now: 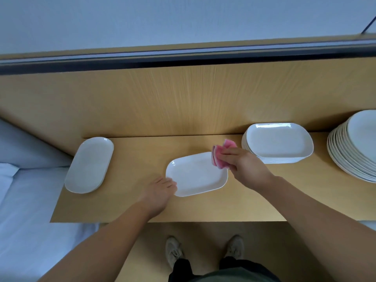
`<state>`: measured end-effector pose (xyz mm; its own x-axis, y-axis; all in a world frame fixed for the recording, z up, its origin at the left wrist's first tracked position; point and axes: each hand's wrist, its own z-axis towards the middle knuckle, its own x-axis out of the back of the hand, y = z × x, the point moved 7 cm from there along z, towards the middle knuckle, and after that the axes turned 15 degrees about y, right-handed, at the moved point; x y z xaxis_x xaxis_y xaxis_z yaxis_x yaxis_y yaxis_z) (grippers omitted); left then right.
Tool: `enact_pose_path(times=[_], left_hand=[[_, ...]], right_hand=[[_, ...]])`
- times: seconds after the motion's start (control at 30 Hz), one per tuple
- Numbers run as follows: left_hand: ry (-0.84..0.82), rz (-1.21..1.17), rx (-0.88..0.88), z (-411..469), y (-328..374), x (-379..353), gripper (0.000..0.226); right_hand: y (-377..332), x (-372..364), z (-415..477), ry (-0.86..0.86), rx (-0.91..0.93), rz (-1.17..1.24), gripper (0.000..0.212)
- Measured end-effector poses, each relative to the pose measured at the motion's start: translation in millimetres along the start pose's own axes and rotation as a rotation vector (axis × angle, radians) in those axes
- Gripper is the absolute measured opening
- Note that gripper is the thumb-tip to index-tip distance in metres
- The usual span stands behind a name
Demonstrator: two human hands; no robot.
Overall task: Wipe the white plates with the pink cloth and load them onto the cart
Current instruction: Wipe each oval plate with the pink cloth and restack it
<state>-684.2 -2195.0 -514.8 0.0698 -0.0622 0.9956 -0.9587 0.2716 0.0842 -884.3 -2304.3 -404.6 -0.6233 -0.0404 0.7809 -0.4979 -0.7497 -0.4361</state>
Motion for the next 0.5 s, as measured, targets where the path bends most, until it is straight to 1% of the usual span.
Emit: enact_pose_path(times=[0.03,0.07,0.1,0.13,0.2,0.3,0.33,0.4,0.43,0.47,0.5], left_hand=[[-0.072,-0.025,0.011,-0.9,1.8,-3.6,0.045],[-0.119,-0.054,0.02,-2.0,4.4,-7.2,0.066],[-0.147,-0.062,0.02,-1.7,6.8,-9.4,0.081],[-0.139,-0.035,0.0,-0.2,9.2,-10.3,0.086],[-0.138,0.017,-0.031,3.4,11.0,-13.2,0.077],[-0.193,0.119,-0.099,9.8,13.9,-17.2,0.051],[-0.202,0.13,-0.117,9.7,14.7,-17.5,0.05],[-0.121,0.173,-0.163,11.6,16.0,-10.4,0.052],[-0.114,0.174,-0.173,12.9,15.1,-8.8,0.054],[-0.056,0.183,-0.194,14.0,12.9,-9.3,0.051],[-0.001,0.173,-0.17,15.4,10.8,-6.5,0.045]], right_hand=[[0.3,-1.1,-1.6,-0.01,-0.007,0.004,0.018],[1.4,-3.1,-4.9,-0.023,-0.013,0.005,0.017],[3.9,-5.9,-9.3,-0.03,-0.019,0.002,0.018],[6.2,-8.9,-13.7,-0.039,-0.025,-0.004,0.019],[9.3,-15.1,-20.6,-0.064,-0.039,-0.023,0.022],[9.2,-19.8,-24.7,-0.076,-0.055,-0.029,0.026],[8.3,-21.1,-25.2,-0.086,-0.06,-0.03,0.026],[7.8,-22.5,-25.0,-0.087,-0.064,-0.033,0.026],[8.6,-22.8,-24.7,-0.075,-0.061,-0.037,0.027],[9.3,-22.7,-24.2,-0.065,-0.061,-0.038,0.028],[9.8,-22.2,-23.5,-0.05,-0.059,-0.038,0.028]])
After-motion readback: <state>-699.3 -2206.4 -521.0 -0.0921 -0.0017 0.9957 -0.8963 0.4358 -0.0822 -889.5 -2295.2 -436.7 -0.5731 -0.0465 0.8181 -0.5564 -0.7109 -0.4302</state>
